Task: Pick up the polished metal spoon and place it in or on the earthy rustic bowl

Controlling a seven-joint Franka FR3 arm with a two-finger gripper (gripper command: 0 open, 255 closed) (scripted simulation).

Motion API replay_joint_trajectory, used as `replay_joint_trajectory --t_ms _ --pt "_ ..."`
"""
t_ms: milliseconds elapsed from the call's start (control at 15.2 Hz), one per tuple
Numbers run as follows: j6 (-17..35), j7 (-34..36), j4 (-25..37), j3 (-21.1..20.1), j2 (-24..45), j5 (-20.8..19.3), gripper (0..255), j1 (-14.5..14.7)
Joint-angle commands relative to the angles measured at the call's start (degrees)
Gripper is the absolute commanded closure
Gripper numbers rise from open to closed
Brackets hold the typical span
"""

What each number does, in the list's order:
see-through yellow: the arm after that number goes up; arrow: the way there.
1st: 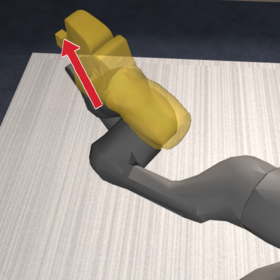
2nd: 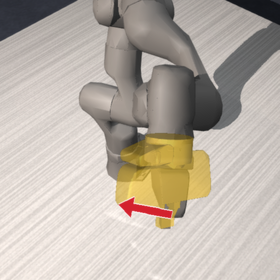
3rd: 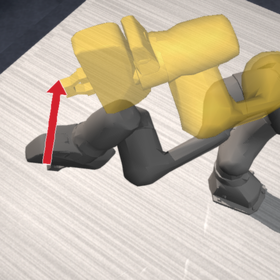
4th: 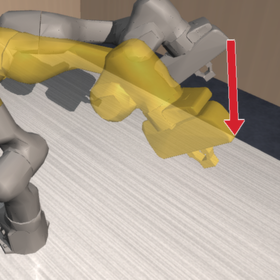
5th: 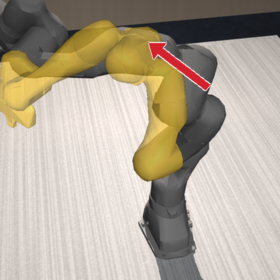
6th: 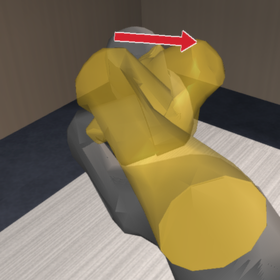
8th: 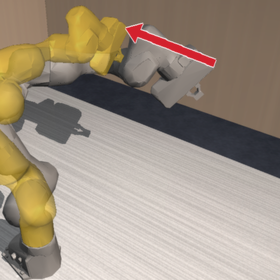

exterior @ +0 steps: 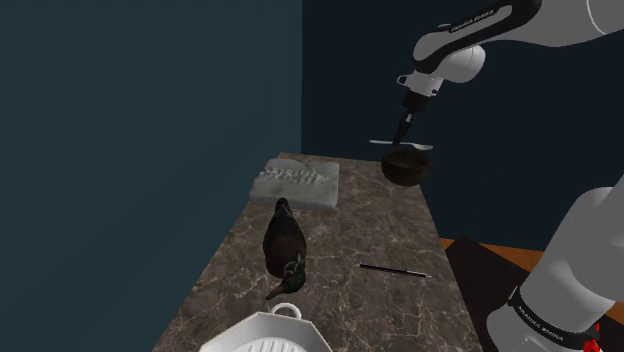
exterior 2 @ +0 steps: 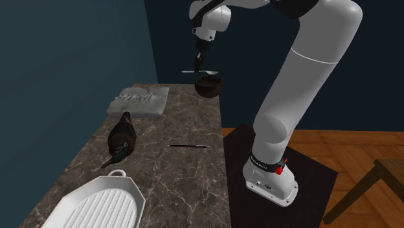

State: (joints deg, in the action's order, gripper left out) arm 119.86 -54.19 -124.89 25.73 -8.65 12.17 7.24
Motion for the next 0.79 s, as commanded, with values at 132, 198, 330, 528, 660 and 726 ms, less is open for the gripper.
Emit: replay_joint_trajectory --t_ms 132,198,330,528,660,726 --pt "-3.4 -6.4 6.3 3.7 5.0 2.1 255 -2.0" --pt "-4.2 -8.0 8.1 4.5 6.5 2.8 255 -2.6" --pt "-5.9 -10.7 11.4 5.8 9.3 4.2 255 -3.7" --pt "-3.9 -11.6 9.9 5.8 10.1 5.0 255 -3.8" --pt "-2.5 -12.2 8.9 5.8 10.6 5.5 255 -3.8" --pt "-1.9 -12.6 8.5 5.8 10.9 5.8 255 -3.8"
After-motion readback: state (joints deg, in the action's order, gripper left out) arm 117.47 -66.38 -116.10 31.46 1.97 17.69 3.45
